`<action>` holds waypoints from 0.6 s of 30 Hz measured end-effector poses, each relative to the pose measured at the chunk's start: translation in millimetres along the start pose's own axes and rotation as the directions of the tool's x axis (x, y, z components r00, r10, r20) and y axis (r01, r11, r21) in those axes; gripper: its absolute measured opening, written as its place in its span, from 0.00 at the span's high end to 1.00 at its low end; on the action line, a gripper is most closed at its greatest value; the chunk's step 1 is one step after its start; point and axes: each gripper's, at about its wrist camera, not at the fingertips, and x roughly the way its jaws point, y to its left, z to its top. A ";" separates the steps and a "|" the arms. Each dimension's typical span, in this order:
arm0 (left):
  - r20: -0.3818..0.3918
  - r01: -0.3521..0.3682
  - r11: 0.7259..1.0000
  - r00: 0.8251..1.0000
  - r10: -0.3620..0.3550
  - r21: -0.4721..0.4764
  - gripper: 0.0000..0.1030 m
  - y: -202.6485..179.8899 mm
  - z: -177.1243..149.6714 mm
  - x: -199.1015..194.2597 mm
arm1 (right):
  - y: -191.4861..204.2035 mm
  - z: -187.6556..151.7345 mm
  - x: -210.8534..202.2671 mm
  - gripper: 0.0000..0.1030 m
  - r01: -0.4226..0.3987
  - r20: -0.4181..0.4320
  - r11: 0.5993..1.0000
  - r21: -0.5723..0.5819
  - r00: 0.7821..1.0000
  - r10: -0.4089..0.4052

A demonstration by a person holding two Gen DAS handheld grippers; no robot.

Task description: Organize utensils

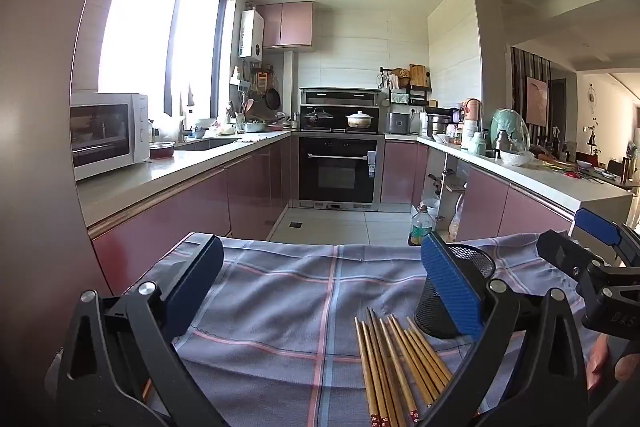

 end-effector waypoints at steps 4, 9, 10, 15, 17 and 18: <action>0.003 -0.010 1.000 1.000 0.010 -0.006 0.06 2.6 0.5 -0.9 | 4.2 0.7 -0.4 0.07 -0.005 -0.003 1.000 -0.001 1.000 0.005; -0.004 0.001 1.000 1.000 -0.001 0.010 0.06 -7.9 -0.9 3.2 | -1.3 -0.2 -4.4 0.07 -0.014 0.002 1.000 0.010 1.000 0.014; -0.005 0.005 1.000 1.000 -0.005 0.011 0.06 -4.6 -0.3 1.9 | 0.9 -1.0 -1.5 0.07 -0.011 -0.002 1.000 0.006 1.000 0.011; -0.001 0.009 1.000 1.000 -0.009 0.012 0.06 -7.4 -0.1 -2.2 | 5.9 -1.4 2.7 0.07 -0.011 0.001 1.000 -0.004 1.000 0.011; 0.001 0.009 1.000 1.000 -0.009 0.012 0.06 -10.4 -0.3 -0.9 | 5.8 -1.1 2.0 0.07 -0.011 0.005 1.000 -0.004 1.000 0.011; 0.001 0.009 1.000 1.000 -0.009 0.011 0.06 -10.0 0.2 -1.2 | 5.8 -1.7 2.0 0.07 -0.012 0.007 1.000 -0.003 1.000 0.012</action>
